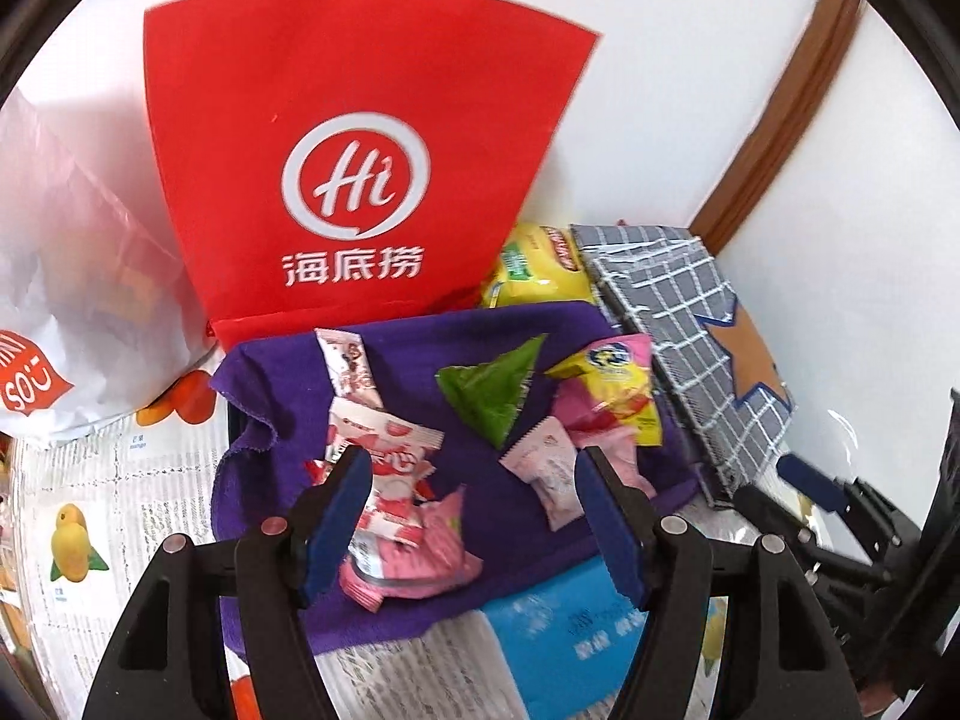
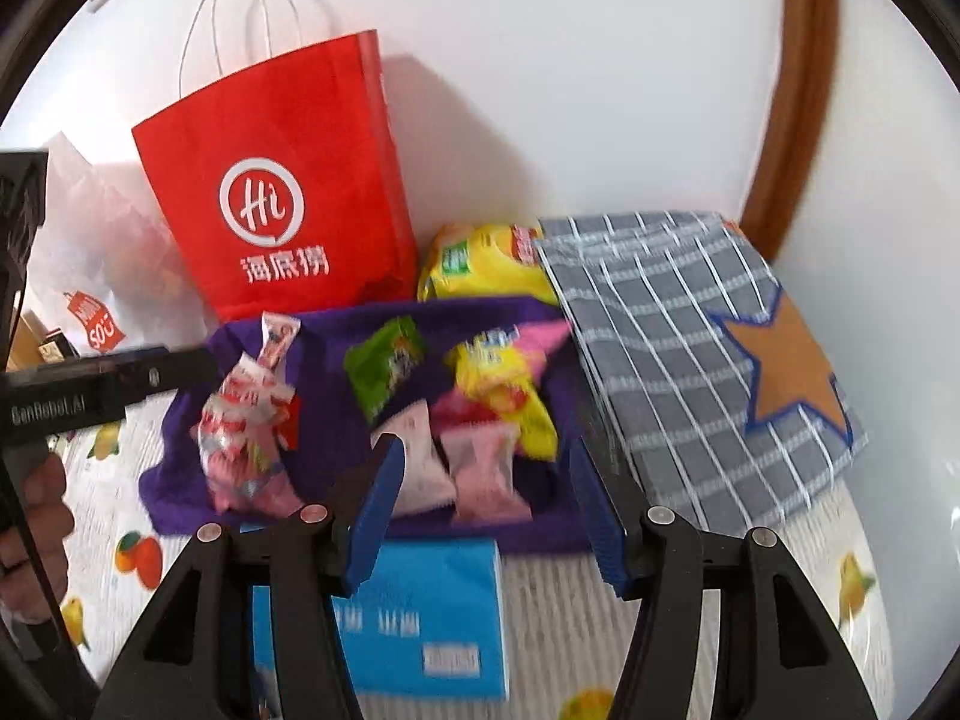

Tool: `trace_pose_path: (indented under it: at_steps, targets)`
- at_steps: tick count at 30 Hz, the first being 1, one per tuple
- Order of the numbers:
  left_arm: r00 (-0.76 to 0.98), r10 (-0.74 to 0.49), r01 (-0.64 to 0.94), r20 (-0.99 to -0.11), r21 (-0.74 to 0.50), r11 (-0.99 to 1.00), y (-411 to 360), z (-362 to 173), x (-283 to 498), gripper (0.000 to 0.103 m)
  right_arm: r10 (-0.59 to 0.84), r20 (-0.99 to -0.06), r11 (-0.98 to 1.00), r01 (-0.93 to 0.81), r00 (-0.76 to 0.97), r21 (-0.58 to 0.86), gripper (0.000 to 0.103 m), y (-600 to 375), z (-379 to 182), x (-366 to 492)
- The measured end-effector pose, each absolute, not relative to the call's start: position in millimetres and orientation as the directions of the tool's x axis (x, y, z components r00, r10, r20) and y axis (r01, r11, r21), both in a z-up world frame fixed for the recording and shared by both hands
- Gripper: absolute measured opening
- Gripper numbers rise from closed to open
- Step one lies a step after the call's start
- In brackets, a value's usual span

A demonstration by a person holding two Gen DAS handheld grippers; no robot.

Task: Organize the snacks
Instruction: 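Withdraw both grippers from the towel back toward the loose snacks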

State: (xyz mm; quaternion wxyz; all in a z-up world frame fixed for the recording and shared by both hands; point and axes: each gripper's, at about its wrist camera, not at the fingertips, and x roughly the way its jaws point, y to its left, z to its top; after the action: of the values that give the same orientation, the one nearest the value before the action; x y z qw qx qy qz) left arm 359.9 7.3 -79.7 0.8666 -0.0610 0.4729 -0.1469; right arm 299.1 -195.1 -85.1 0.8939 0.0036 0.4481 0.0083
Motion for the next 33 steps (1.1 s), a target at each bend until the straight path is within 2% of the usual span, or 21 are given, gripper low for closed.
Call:
trace_pose_path:
  at_steps: [7, 11, 23, 33]
  targets:
    - [0.554, -0.318, 0.252, -0.769, -0.209, 0.945, 3, -47, 324, 0.068, -0.018, -0.802, 0.999, 0.045, 0.598, 0.011, 0.057, -213, -67, 253]
    - [0.550, -0.300, 0.242, -0.779, -0.194, 0.951, 10, -44, 306, 0.068, -0.027, -0.806, 0.997, 0.072, 0.591, 0.019, 0.057, -214, -65, 232]
    - [0.529, -0.236, 0.172, -0.815, -0.169, 0.970, 46, -62, 241, 0.068, 0.004, -0.827, 0.999, -0.036, 0.563, -0.020, 0.057, -160, -84, 179]
    - [0.483, -0.206, 0.125, -0.851, -0.166, 0.978, 69, -92, 205, 0.068, 0.069, -0.858, 0.994, -0.108, 0.509, 0.016, 0.057, -125, -111, 142]
